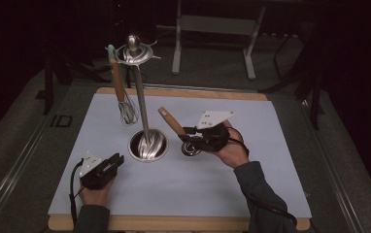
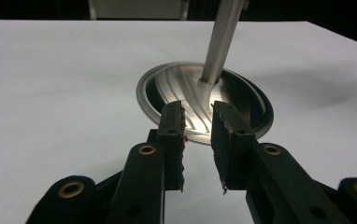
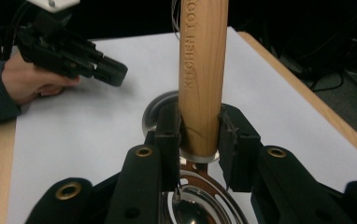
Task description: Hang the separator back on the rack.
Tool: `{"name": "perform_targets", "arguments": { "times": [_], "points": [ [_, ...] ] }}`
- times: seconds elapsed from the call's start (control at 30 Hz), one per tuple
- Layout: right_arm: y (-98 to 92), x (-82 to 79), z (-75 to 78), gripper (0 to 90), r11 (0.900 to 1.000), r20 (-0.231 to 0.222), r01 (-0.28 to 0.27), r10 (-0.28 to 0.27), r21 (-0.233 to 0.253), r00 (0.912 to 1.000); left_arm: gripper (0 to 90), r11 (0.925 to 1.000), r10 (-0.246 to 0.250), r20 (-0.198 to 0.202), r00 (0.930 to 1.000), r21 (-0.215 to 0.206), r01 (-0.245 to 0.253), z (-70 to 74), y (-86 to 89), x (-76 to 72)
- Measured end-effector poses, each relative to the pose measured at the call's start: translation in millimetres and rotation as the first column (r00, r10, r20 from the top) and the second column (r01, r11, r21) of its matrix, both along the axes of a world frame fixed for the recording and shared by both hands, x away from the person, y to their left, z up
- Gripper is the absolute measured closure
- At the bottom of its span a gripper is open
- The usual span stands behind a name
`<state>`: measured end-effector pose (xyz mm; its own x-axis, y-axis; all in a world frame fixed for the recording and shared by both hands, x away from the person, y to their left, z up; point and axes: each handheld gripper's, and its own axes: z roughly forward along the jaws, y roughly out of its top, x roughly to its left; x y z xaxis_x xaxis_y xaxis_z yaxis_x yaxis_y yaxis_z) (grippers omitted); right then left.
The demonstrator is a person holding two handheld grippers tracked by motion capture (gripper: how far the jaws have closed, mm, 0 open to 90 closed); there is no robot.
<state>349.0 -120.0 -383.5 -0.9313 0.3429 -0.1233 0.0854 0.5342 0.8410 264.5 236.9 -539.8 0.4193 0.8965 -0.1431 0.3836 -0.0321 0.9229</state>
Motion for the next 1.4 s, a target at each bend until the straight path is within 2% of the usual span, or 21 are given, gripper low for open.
{"name": "perform_targets", "arguments": {
  "times": [0.17, 0.8, 1.4],
  "points": [
    [3.7, -0.5, 6.5, 71.1, 0.999, 0.013, 0.002, -0.003, 0.035, 0.9999, 74.0, 1.0000, 0.000, -0.001, 1.0000, 0.002, 0.000, 0.0, -0.3, 0.2],
    [15.3, -5.7, 38.3, 71.1, 0.995, 0.083, -0.008, -0.001, 0.104, 0.9966, 73.6, 1.0000, -0.003, -0.005, 1.0000, 0.007, 0.003, 0.0, -0.4, 0.4],
    [24.5, -9.1, 60.1, 71.1, 0.991, 0.128, -0.027, 0.011, 0.130, 0.9917, 73.5, 1.0000, -0.004, -0.007, 1.0000, 0.008, 0.004, 0.0, -0.4, 0.4]
  ]
}}
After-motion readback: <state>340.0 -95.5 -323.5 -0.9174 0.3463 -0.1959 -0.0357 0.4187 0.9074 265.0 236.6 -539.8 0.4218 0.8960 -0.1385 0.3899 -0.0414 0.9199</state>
